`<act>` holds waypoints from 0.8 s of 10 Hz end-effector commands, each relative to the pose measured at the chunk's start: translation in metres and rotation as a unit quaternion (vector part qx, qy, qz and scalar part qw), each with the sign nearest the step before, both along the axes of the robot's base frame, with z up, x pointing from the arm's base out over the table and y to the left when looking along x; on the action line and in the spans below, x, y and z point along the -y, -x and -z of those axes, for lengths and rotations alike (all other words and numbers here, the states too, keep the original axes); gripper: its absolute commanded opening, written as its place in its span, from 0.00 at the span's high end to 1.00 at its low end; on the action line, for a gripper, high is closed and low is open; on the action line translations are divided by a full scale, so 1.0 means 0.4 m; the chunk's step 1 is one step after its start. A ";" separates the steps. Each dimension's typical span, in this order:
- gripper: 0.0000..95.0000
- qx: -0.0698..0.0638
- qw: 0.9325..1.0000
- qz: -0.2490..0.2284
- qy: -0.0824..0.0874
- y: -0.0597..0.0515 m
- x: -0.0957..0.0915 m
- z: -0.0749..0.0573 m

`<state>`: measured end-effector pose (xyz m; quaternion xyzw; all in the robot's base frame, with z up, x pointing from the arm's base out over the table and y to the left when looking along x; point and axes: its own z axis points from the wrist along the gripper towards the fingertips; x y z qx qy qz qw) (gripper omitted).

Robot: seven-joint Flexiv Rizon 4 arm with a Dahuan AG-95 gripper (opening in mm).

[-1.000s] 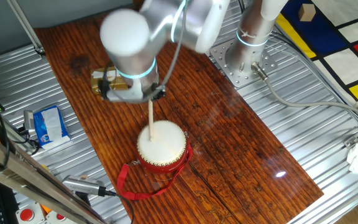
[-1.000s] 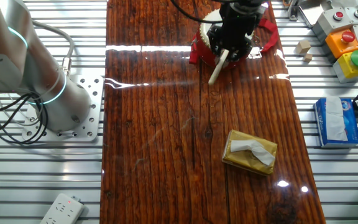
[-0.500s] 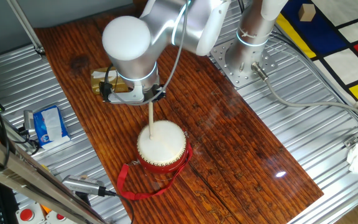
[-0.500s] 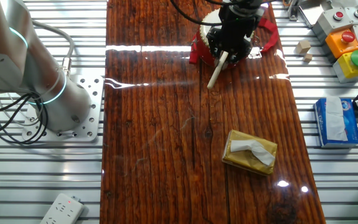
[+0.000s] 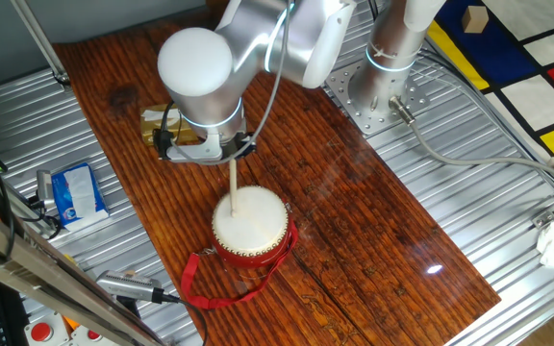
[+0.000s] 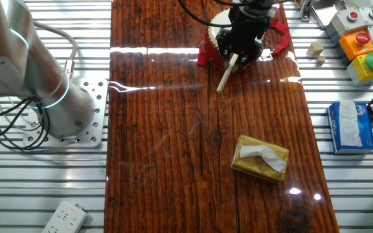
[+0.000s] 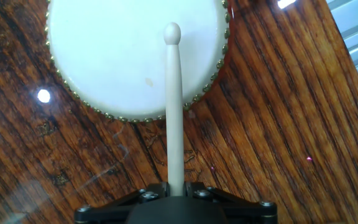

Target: Play the drum

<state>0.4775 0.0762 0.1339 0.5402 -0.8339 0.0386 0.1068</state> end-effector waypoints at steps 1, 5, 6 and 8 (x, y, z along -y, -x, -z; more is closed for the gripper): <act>1.00 0.000 1.000 0.000 0.000 0.000 0.000 0.000; 1.00 0.001 1.000 0.003 -0.004 0.000 0.000 0.000; 1.00 0.000 1.000 0.002 -0.002 0.000 0.000 0.000; 1.00 0.001 1.000 0.005 -0.002 0.000 0.000 0.000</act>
